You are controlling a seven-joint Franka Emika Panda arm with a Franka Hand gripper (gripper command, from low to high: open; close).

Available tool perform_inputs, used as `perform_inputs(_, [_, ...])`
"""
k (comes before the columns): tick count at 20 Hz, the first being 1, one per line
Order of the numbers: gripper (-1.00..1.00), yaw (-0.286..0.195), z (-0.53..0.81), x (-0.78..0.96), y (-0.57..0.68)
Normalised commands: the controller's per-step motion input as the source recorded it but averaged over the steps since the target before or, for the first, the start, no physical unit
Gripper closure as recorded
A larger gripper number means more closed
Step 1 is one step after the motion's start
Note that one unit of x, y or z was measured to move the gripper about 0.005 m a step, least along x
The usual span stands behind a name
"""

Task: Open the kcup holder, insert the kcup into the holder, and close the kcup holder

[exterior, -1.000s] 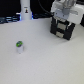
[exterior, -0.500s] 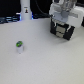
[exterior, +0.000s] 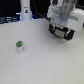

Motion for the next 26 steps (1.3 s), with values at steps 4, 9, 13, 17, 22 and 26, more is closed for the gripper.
perform_inputs(4, [1.0,-0.072,0.25,0.95,-0.32])
perform_inputs(9, [1.0,-0.04,0.13,0.61,-0.25])
perform_inputs(13, [1.0,-0.047,0.16,0.69,-0.28])
perform_inputs(17, [1.0,-0.074,0.25,0.93,-0.34])
perform_inputs(22, [1.0,-0.06,0.18,0.74,-0.28])
perform_inputs(26, [1.0,0.0,0.06,0.44,-0.47])
